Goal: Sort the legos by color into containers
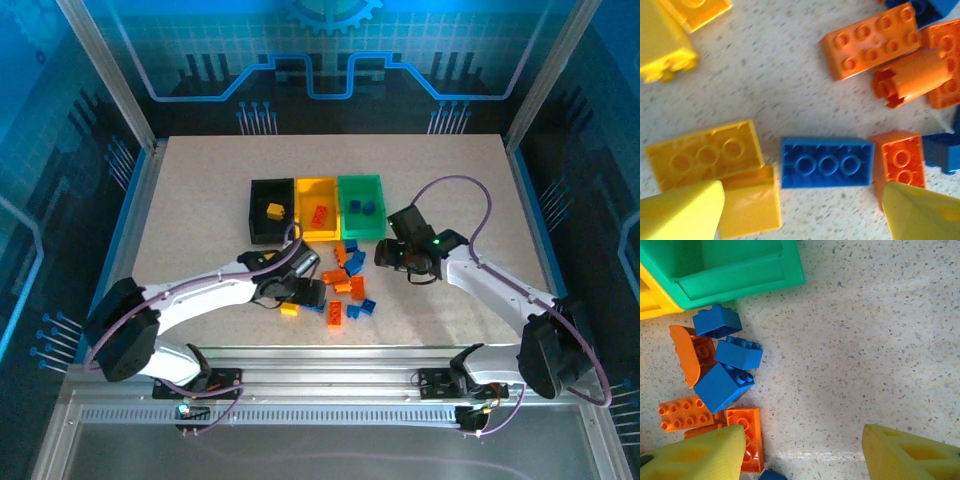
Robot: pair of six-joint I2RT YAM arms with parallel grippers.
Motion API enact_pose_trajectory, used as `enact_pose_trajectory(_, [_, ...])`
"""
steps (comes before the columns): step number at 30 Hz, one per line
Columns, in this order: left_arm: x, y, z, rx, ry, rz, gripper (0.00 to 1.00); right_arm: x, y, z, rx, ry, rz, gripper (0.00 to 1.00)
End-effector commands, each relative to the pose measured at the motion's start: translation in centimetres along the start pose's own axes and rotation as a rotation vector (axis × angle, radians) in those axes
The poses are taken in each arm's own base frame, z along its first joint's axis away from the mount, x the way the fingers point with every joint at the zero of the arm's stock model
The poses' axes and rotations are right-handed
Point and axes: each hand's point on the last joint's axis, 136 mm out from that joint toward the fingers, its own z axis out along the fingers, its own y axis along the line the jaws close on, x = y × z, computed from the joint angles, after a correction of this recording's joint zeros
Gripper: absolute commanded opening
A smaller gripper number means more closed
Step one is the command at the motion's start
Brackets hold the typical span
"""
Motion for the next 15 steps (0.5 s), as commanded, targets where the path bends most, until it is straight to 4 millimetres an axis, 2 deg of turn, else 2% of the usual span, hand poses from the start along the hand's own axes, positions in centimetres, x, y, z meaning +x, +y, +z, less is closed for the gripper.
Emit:
enact_pose_trajectory(1, [1.7, 1.9, -0.5, -0.048, 0.012, -0.046, 0.83, -0.3, -0.1, 0.1, -0.009, -0.013, 0.032, 0.65])
enact_pose_trajectory(6, [2.9, 2.8, 0.4, -0.064, 0.026, -0.062, 0.82, -0.3, 0.0, 0.3, -0.011, -0.01, 0.033, 0.65])
enact_pose_trajectory(10, [2.9, 2.8, 1.8, -0.083, 0.043, -0.058, 0.71, -0.3, 0.0, 0.2, -0.012, -0.009, 0.037, 0.65])
enact_pose_trajectory(15, [2.8, 3.2, 3.1, -0.123, 0.049, -0.044, 0.67, -0.3, -0.3, -0.3, -0.01, -0.018, 0.041, 0.65])
